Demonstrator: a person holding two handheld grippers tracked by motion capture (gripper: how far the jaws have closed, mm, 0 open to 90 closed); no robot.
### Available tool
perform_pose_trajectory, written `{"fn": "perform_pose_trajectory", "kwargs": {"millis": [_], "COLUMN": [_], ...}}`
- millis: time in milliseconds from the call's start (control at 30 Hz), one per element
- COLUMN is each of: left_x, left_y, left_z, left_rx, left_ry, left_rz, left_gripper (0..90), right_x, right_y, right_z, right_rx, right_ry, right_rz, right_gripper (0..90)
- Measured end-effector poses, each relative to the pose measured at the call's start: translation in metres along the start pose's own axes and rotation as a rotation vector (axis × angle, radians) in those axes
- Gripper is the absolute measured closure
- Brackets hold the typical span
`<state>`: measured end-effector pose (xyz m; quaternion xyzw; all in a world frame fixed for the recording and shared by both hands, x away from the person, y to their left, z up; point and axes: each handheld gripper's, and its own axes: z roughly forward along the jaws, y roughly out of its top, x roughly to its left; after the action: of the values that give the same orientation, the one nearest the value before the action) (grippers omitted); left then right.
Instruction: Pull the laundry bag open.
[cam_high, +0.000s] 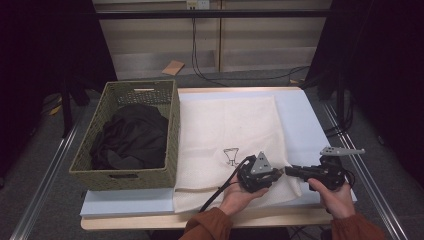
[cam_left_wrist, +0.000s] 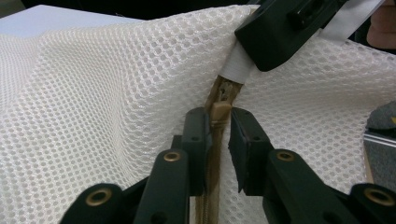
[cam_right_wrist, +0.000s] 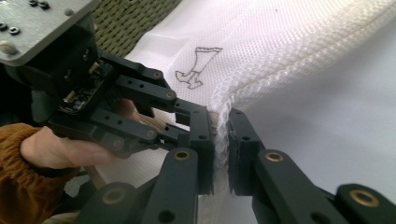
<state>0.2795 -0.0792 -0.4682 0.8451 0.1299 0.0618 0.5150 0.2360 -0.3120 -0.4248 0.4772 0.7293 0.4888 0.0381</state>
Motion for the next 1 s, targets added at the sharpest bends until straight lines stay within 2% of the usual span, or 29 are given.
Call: {"fn": "perform_pose_trajectory", "kwargs": {"millis": [100,167,233,300,367,400,500,533,600,667,733,800,833,900,1000], "left_x": [0.000,0.001,0.002,0.002,0.003,0.001,-0.002,-0.002,-0.002,-0.003,-0.003,-0.001,0.001,0.002,0.001], "left_y": [0.000,0.001,0.002,0.004,0.004,0.004,0.004,0.004,0.004,0.007,0.008,0.009,0.009,0.009,0.009], "left_z": [-0.001,-0.001,-0.001,-0.001,0.000,0.001,0.002,0.001,0.004,0.006,0.007,0.004,0.004,0.002,0.000], "left_rx": [-0.006,-0.007,-0.006,-0.007,-0.022,-0.007,-0.010,0.015,0.013,0.036,0.031,0.045,0.027,0.029,0.045], "left_ry": [0.018,0.012,0.011,0.015,0.006,0.017,0.015,0.025,0.015,0.031,0.026,0.017,0.002,0.004,0.009], "left_rz": [-0.009,0.008,-0.007,0.000,-0.010,0.023,0.017,0.038,0.044,0.052,0.060,0.037,0.026,0.011,0.040], "left_gripper": [73.3,72.0,71.7,71.9,71.8,71.5,71.8,73.3,80.1,81.0,81.3,81.4,81.4,81.8,81.8], "right_x": [0.003,0.006,0.008,0.009,0.010,0.010,0.011,0.010,0.010,0.010,0.007,0.005,0.004,0.004,0.004], "right_y": [0.003,0.005,0.007,0.009,0.010,0.011,0.010,0.009,0.007,0.006,0.006,0.005,0.005,0.005,0.004], "right_z": [0.004,0.006,0.008,0.010,0.011,0.011,0.012,0.012,0.014,0.014,0.012,0.010,0.009,0.007,0.007], "right_rx": [0.005,0.003,0.009,0.008,0.006,0.009,0.018,0.021,0.020,0.022,0.011,-0.001,-0.006,-0.028,-0.038], "right_ry": [0.011,0.009,0.017,0.022,0.022,0.021,0.034,0.038,0.036,0.027,0.030,0.039,0.036,0.034,0.035], "right_rz": [-0.008,-0.007,-0.008,0.002,-0.001,-0.005,0.002,0.003,0.006,0.008,0.016,0.027,0.022,0.023,0.020], "right_gripper": [82.9,82.9,82.8,82.7,82.7,82.8,82.9,82.8,82.8,82.7,82.8,82.9,82.8,82.8,82.9]}}
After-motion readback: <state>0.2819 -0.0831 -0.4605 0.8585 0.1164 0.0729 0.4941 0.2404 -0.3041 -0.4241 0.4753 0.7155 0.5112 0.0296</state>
